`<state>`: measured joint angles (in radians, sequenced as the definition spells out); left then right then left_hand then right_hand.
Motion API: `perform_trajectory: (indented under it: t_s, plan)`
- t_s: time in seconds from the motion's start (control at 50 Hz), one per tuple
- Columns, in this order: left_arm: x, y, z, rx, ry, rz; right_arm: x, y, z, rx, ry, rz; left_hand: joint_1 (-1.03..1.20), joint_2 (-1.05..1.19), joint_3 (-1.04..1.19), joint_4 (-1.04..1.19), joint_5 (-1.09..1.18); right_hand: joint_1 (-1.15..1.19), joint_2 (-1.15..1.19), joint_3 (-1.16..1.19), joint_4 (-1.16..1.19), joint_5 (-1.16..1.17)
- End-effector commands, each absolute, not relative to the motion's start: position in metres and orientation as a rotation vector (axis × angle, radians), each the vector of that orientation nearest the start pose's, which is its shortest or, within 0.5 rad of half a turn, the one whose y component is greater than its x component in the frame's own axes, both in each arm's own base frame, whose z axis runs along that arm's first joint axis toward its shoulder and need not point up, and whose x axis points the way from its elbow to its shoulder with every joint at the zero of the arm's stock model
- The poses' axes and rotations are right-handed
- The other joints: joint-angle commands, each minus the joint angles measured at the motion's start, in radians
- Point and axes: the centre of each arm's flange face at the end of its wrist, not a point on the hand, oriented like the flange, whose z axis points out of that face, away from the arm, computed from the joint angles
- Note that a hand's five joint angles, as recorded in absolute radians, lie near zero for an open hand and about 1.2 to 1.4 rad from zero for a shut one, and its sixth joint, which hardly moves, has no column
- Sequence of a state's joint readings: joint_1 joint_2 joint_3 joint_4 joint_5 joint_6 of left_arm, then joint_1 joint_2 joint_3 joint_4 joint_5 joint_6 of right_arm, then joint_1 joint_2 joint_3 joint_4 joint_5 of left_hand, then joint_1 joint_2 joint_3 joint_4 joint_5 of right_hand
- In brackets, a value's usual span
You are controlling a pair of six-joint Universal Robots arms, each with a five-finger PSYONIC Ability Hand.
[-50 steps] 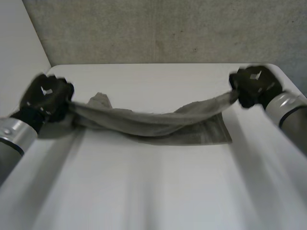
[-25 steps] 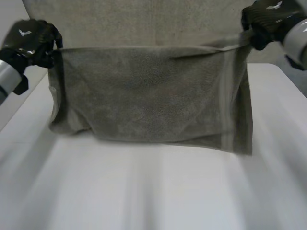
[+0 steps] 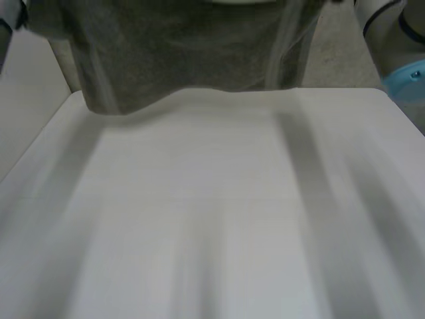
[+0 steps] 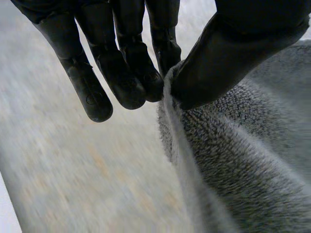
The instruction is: Fold the towel.
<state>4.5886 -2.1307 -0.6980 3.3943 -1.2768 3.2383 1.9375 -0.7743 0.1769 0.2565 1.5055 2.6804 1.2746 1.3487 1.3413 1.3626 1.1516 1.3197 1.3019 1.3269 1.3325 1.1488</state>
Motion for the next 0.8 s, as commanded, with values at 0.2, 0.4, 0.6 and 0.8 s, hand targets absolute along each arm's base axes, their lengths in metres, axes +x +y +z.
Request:
perform_trajectory:
  t_s: [0.2, 0.4, 0.6, 0.8]
  plan:
    - [-0.196, -0.379, 0.187, 0.942, 2.207, -2.328, 0.268, -0.363, 0.199, -1.285, 2.266, -1.652, 0.122, 0.048, 0.055, 0.034, 0.070, 0.077, 0.094, 0.069, 0.064, 0.073]
    - [-0.188, -0.366, 0.144, 1.023, 2.117, -2.230, 0.237, -0.336, 0.200, -1.238, 2.257, -1.722, 0.122, 0.048, 0.055, 0.034, 0.070, 0.077, 0.094, 0.069, 0.064, 0.073]
    - [-0.186, -0.375, 0.126, 1.008, 2.102, -2.230, 0.207, -0.330, 0.203, -1.067, 2.313, -1.784, -0.397, -0.472, -0.464, -0.486, -0.449, 0.077, 0.094, 0.069, 0.064, 0.073]
    - [-0.183, -0.377, 0.117, 0.973, 2.117, -2.181, 0.191, -0.348, 0.205, -0.861, 2.340, -1.821, -0.527, -0.601, -0.593, -0.615, -0.578, 0.077, 0.094, 0.069, 0.064, 0.073]
